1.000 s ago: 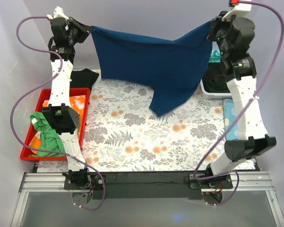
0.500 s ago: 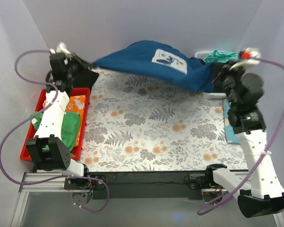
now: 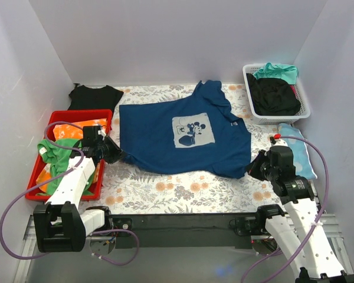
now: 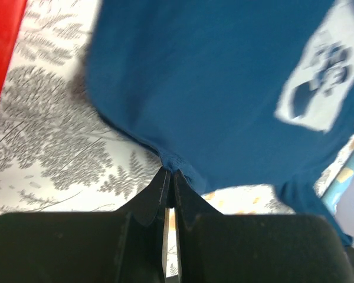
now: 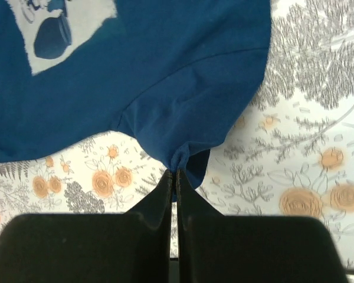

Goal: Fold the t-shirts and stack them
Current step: Flatten out the tshirt, then fold the flattened tshirt in 1/3 of the way

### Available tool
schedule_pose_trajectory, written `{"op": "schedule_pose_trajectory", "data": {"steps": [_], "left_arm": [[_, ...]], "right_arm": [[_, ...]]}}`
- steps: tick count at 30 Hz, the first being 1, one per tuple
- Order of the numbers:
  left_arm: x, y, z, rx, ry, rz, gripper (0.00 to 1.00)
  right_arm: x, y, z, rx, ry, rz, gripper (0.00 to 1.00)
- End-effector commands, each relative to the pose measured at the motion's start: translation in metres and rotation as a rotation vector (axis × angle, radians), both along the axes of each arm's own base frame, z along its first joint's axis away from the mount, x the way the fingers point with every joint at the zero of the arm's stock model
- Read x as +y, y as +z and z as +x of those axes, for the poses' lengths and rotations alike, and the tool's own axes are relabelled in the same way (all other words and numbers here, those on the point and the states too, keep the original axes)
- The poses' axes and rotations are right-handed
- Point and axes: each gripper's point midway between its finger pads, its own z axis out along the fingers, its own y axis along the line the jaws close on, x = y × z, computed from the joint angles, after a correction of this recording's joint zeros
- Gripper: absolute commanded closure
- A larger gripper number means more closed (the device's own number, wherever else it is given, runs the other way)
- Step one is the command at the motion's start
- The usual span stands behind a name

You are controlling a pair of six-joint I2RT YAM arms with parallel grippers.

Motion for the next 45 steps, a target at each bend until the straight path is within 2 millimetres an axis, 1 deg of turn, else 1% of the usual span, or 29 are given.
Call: {"op": "schedule_pose_trajectory", "data": {"steps": [1, 2, 4, 6, 8, 11, 13, 14, 15, 17, 19, 22, 25, 27, 30, 31, 33, 34, 36, 37, 38, 39, 40, 42, 43, 45], "left_arm": [[-0.002, 0.009, -0.001, 0.005, 0.025, -0.013, 1.00], [-0.002, 0.010, -0.004, 0.003, 0.033, -0.016, 1.00], [-0.001, 0.003, -0.015, 0.063, 0.069, -0.030, 1.00], [-0.003, 0.001, -0.020, 0.080, 0.090, -0.046, 1.00], [-0.002, -0.003, -0.025, 0.095, 0.096, -0.046, 1.00], [0.001, 0.001, -0.027, 0.106, 0.116, -0.035, 1.00], [0.005, 0.003, -0.031, 0.118, 0.142, -0.017, 1.00], [0.007, 0.003, -0.032, 0.123, 0.151, -0.012, 1.00], [0.008, 0.004, -0.033, 0.124, 0.163, -0.007, 1.00], [0.007, 0.003, -0.036, 0.135, 0.171, -0.016, 1.00], [0.005, 0.007, -0.037, 0.130, 0.171, -0.033, 1.00], [0.006, 0.012, -0.037, 0.126, 0.178, -0.031, 1.00], [0.010, 0.015, -0.039, 0.131, 0.191, -0.004, 1.00], [0.014, 0.017, -0.041, 0.129, 0.202, 0.015, 1.00], [0.016, 0.017, -0.039, 0.116, 0.209, 0.024, 1.00], [0.016, 0.018, -0.037, 0.107, 0.212, 0.023, 1.00], [0.018, 0.021, -0.031, 0.089, 0.222, 0.028, 1.00], [0.018, 0.022, -0.028, 0.081, 0.224, 0.025, 1.00], [0.019, 0.022, -0.020, 0.071, 0.232, 0.027, 1.00], [0.019, 0.024, -0.016, 0.064, 0.228, 0.023, 1.00], [0.018, 0.023, -0.013, 0.067, 0.231, 0.019, 1.00], [0.018, 0.019, -0.008, 0.081, 0.234, 0.016, 1.00], [0.016, 0.020, -0.004, 0.078, 0.228, 0.004, 1.00], [0.015, 0.017, 0.005, 0.074, 0.228, -0.003, 1.00], [0.015, 0.013, 0.010, 0.089, 0.226, -0.002, 1.00], [0.016, 0.011, 0.017, 0.092, 0.228, 0.003, 1.00]], "right_arm": [[-0.001, -0.010, -0.026, 0.106, -0.032, 0.029, 0.99], [-0.004, -0.011, -0.029, 0.106, -0.043, 0.022, 0.99], [-0.009, -0.017, -0.037, 0.137, -0.066, 0.002, 0.99], [-0.013, -0.021, -0.043, 0.154, -0.081, -0.008, 0.99], [-0.015, -0.020, -0.046, 0.151, -0.091, -0.009, 0.99], [-0.024, -0.023, -0.057, 0.193, -0.131, -0.041, 0.99], [-0.030, -0.021, -0.062, 0.209, -0.166, -0.055, 0.99], [-0.036, -0.023, -0.069, 0.228, -0.189, -0.075, 0.99], [-0.038, -0.019, -0.071, 0.228, -0.205, -0.079, 0.99], [-0.046, -0.020, -0.080, 0.250, -0.239, -0.102, 0.99], [-0.050, -0.010, -0.083, 0.224, -0.266, -0.102, 0.99], [-0.049, -0.006, -0.089, 0.226, -0.245, -0.102, 0.99], [-0.046, -0.010, -0.091, 0.254, -0.212, -0.106, 0.99], [-0.045, -0.010, -0.088, 0.245, -0.202, -0.109, 0.99], [-0.043, -0.007, -0.074, 0.217, -0.195, -0.112, 0.99], [-0.042, -0.005, -0.064, 0.198, -0.194, -0.112, 0.99], [-0.040, 0.000, -0.052, 0.172, -0.189, -0.112, 0.99], [-0.040, 0.004, -0.039, 0.147, -0.185, -0.126, 0.99], [-0.042, 0.015, -0.022, 0.101, -0.184, -0.143, 0.99], [-0.043, 0.019, -0.007, 0.076, -0.179, -0.172, 0.99], [-0.044, 0.024, 0.001, 0.057, -0.175, -0.185, 0.99], [-0.044, 0.035, 0.012, 0.022, -0.177, -0.192, 0.99], [-0.044, 0.039, 0.028, -0.001, -0.165, -0.219, 0.99], [-0.045, 0.055, 0.046, -0.044, -0.164, -0.238, 0.99], [-0.044, 0.059, 0.060, -0.062, -0.162, -0.250, 0.99], [-0.045, 0.064, 0.074, -0.082, -0.143, -0.286, 0.99]]}}
